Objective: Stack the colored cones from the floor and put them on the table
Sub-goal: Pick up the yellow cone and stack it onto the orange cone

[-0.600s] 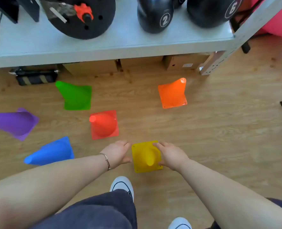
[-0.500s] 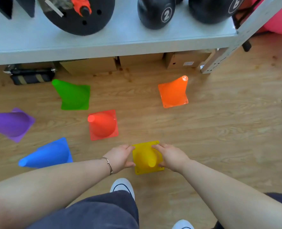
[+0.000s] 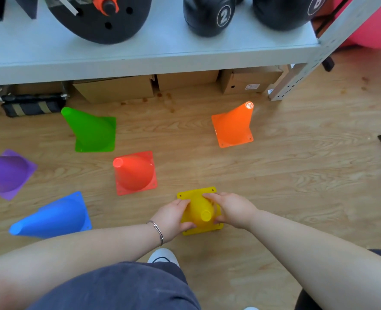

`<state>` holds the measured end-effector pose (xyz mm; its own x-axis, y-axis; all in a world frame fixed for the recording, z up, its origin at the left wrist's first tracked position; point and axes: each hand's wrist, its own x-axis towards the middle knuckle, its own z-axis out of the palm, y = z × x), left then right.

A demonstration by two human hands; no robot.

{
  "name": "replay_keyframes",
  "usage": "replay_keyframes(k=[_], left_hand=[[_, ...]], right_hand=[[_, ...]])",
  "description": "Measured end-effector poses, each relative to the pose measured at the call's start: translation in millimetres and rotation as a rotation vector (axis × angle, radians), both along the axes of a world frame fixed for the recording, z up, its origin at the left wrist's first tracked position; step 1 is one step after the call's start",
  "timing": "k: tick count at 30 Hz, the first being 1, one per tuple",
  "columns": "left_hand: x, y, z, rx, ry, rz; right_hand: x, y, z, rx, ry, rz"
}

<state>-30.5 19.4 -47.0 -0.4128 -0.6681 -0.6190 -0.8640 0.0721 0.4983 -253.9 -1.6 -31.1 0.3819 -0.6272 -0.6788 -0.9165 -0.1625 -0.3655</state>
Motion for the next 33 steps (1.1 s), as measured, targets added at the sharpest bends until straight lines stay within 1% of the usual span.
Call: replay_keyframes(k=[6, 10, 14, 19, 24, 27, 33], left_hand=[[-5.0, -36.7, 22.4, -0.084, 0.07, 0.07], [-10.6, -59.3, 46.4, -0.213, 0.106, 0.114], [-22.4, -81.1, 73.8, -0.274, 0.169, 0.176], [-47.1, -125.9, 115.1, -0.404, 0.247, 0.223], [-77.0, -180.8, 146.2, -0.467, 0.299, 0.214], [-94.3, -207.4, 152.3, -0.491, 0.316, 0.223], [-119.9, -239.8, 137.7, -0.486, 0.284, 0.209]], right_hand=[[-7.9, -30.4, 20.0, -0.064, -0.063, -0.096], [-18.1, -50.2, 46.5, -0.104, -0.139, -0.18], [-32.0, -72.2, 78.8, -0.129, -0.243, -0.283], [-59.8, -115.0, 128.2, -0.235, -0.291, -0.291], [-88.5, -164.3, 166.1, -0.319, -0.317, -0.318], [-103.6, -187.4, 171.7, -0.344, -0.314, -0.356], [-122.1, -213.4, 153.6, -0.29, -0.29, -0.428]])
